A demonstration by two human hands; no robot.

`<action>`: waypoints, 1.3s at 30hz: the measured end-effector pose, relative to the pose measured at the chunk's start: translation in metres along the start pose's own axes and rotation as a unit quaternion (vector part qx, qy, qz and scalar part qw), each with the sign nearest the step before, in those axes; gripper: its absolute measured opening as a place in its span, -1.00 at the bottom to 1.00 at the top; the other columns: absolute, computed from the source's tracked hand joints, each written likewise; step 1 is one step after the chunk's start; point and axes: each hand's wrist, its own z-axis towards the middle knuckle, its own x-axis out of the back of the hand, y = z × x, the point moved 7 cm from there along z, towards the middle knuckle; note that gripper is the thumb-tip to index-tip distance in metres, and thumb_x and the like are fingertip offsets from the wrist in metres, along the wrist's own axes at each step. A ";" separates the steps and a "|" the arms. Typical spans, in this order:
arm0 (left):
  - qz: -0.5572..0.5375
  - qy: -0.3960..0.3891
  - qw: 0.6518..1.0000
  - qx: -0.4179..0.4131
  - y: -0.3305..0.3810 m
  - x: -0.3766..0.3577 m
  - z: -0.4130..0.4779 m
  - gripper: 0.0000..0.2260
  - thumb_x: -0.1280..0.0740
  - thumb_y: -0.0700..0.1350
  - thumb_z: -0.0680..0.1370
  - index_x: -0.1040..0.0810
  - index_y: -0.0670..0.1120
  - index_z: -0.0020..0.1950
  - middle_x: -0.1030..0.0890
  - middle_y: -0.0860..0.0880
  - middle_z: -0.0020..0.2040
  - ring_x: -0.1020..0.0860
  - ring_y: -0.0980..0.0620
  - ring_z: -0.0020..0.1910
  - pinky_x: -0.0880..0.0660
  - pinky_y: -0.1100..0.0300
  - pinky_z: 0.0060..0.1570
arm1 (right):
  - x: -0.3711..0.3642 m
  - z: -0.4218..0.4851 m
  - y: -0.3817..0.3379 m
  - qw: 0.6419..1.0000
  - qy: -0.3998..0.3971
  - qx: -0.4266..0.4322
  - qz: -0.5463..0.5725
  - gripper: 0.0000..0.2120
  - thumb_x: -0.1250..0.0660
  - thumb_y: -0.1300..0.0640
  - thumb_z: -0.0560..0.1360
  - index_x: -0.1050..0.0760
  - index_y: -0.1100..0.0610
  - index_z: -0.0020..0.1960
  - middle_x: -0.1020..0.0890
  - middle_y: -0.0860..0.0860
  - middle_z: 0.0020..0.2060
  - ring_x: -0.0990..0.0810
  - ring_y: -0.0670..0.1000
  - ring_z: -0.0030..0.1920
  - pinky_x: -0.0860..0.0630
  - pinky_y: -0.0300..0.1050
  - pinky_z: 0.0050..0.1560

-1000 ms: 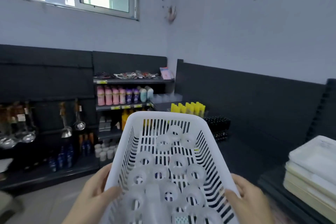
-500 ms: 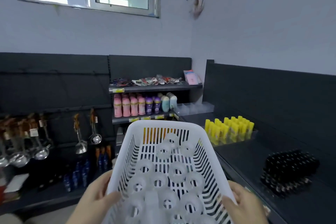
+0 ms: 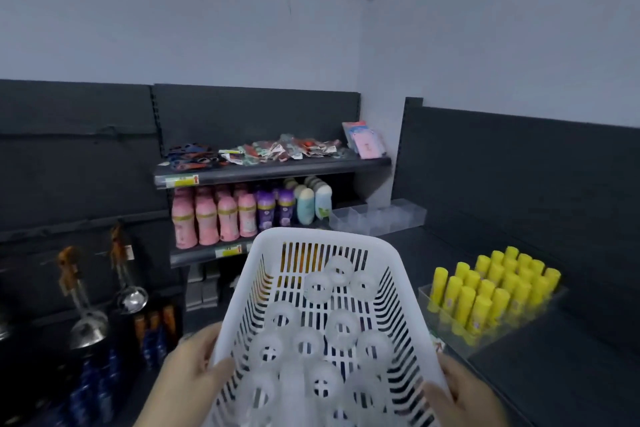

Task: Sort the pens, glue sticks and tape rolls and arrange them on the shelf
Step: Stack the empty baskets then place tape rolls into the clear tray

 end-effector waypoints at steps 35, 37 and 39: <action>0.267 -0.310 0.793 -0.452 0.101 -0.347 0.495 -0.83 -0.18 -0.04 0.56 -0.37 -0.10 -0.18 -0.43 0.02 -0.20 -0.40 0.07 -0.13 -0.30 0.28 -0.23 | 0.015 0.312 0.105 0.799 0.319 -0.444 -0.253 -0.79 -0.15 0.34 0.50 -0.35 0.26 0.13 -0.62 0.18 -0.02 -0.60 0.17 0.01 -0.52 -0.05 -0.05; 0.279 -0.324 0.777 -0.462 0.097 -0.360 0.494 -0.83 -0.15 -0.03 0.58 -0.38 -0.09 -0.14 -0.45 0.02 -0.16 -0.38 0.08 -0.10 -0.34 0.28 -0.19 | 0.016 0.313 0.109 0.776 0.298 -0.482 -0.276 -0.78 -0.15 0.32 0.52 -0.33 0.24 0.17 -0.61 0.12 0.00 -0.60 0.09 0.01 -0.54 -0.12 -0.02; 0.295 -0.332 0.757 -0.480 0.093 -0.370 0.495 -0.82 -0.13 -0.01 0.58 -0.43 -0.09 -0.07 -0.52 -0.01 -0.08 -0.42 0.04 -0.05 -0.39 0.25 -0.12 | 0.015 0.316 0.115 0.759 0.277 -0.512 -0.293 -0.80 -0.14 0.30 0.53 -0.34 0.22 0.15 -0.60 0.08 -0.01 -0.60 0.05 -0.01 -0.53 -0.19 -0.07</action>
